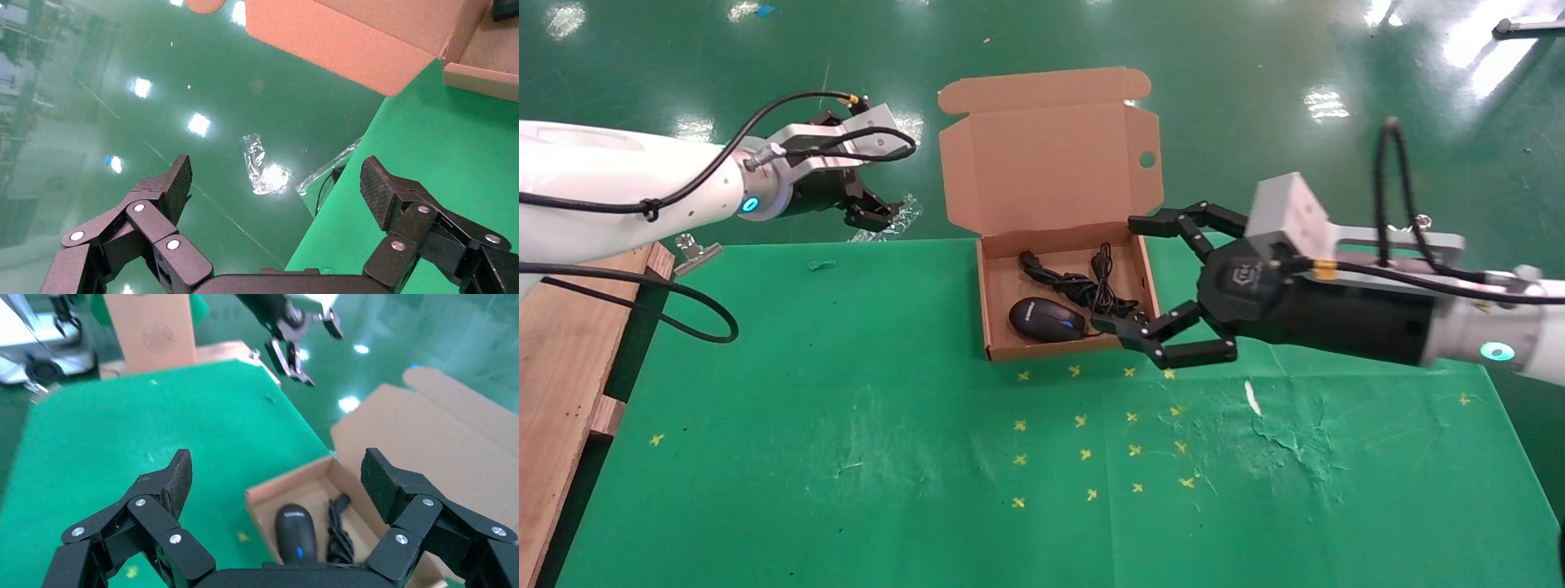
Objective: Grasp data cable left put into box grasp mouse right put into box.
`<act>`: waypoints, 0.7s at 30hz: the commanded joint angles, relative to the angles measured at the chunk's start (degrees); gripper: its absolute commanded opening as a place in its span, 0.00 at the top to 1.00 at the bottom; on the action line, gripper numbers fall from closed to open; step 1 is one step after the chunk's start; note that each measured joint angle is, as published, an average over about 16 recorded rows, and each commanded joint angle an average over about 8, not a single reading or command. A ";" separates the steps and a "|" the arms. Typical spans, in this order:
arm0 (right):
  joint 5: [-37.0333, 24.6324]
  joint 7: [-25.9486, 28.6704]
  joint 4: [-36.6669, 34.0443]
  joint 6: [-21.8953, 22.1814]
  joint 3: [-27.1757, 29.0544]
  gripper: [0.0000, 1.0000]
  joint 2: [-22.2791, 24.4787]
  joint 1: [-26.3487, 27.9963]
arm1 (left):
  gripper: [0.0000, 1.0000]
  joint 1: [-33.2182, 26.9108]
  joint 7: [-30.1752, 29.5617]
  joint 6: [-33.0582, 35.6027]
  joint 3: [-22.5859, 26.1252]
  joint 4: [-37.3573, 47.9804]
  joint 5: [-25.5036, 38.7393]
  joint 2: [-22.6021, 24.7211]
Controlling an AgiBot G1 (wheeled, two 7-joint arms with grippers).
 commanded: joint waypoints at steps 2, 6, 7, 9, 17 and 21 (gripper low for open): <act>2.51 1.59 2.47 -1.21 0.92 0.00 1.79 -1.49 | 0.00 0.55 0.47 0.75 -0.75 -0.40 -1.15 -0.42; 5.88 3.72 5.78 -2.84 2.16 0.00 4.19 -3.49 | 0.00 2.91 2.51 3.99 -3.99 -2.15 -6.11 -2.20; 6.70 4.24 6.59 -3.24 2.46 0.00 4.78 -3.98 | 0.00 3.51 3.02 4.81 -4.81 -2.59 -7.36 -2.65; 8.40 5.32 8.26 -4.06 3.08 0.00 5.99 -4.98 | 0.00 4.74 4.08 6.50 -6.50 -3.51 -9.94 -3.58; 15.11 9.56 14.84 -7.29 5.54 0.00 10.76 -8.96 | 0.00 9.59 8.26 13.18 -13.16 -7.12 -20.14 -7.25; 18.29 11.57 17.97 -8.83 6.71 0.00 13.03 -10.85 | 0.00 12.04 10.36 16.54 -16.51 -8.94 -25.27 -9.10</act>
